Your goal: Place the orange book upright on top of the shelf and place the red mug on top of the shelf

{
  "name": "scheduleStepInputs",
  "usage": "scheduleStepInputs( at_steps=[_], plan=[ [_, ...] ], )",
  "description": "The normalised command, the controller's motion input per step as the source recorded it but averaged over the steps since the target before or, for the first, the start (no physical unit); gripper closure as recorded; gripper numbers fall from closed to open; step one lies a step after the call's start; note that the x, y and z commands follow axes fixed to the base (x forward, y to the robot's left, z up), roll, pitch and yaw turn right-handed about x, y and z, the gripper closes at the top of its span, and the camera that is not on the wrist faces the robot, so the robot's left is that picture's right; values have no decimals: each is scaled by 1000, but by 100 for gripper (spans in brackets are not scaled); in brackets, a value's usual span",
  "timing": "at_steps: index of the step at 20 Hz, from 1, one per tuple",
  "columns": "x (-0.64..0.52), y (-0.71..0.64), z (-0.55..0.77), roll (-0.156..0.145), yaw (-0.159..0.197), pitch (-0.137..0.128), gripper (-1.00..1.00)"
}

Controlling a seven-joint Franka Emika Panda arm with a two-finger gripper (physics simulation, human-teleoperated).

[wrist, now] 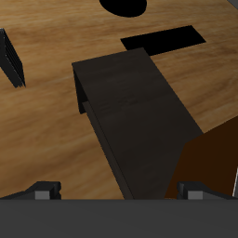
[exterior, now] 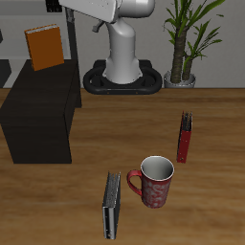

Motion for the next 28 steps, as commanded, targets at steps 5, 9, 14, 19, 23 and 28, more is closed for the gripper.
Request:
scheduleStepInputs(
  at_steps=[5, 9, 14, 19, 23, 28],
  plan=[
    [370, 766, -242, 62, 170, 40, -100],
    [370, 598, -301, 61, 131, 7, -100],
    [589, 710, -439, 34, 177, 31, -100],
    [638, 451, -329, 19, 146, 37, -100],
    [742, 301, -220, 6, 59, 60, -100],
    [601, 190, -79, -22, 98, -17, -100]
  ],
)
